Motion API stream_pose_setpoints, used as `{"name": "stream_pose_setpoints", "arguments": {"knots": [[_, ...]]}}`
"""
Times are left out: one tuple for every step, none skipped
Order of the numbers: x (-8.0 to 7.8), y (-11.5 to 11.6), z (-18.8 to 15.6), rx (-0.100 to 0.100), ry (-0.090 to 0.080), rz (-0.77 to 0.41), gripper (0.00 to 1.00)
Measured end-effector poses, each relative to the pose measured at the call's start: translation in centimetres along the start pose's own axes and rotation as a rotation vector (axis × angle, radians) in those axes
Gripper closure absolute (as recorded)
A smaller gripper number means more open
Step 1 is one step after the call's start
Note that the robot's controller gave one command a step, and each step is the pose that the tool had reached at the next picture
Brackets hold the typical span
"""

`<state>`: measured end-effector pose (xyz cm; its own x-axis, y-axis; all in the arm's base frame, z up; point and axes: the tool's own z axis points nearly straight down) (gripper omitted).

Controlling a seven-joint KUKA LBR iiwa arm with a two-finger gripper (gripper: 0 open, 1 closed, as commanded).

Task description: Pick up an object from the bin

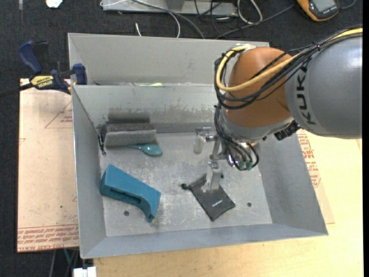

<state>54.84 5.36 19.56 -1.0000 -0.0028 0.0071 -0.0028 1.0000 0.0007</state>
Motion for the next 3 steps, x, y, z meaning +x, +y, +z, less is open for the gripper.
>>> {"name": "stream_pose_setpoints", "arguments": {"knots": [[-0.1, 0.0, -0.5, -0.001, -0.008, 0.002, 0.00], [-0.4, -4.4, 5.2, -0.002, -0.014, 0.042, 0.00], [2.5, -3.9, 11.3, -0.005, -0.017, 0.187, 0.00]]}}
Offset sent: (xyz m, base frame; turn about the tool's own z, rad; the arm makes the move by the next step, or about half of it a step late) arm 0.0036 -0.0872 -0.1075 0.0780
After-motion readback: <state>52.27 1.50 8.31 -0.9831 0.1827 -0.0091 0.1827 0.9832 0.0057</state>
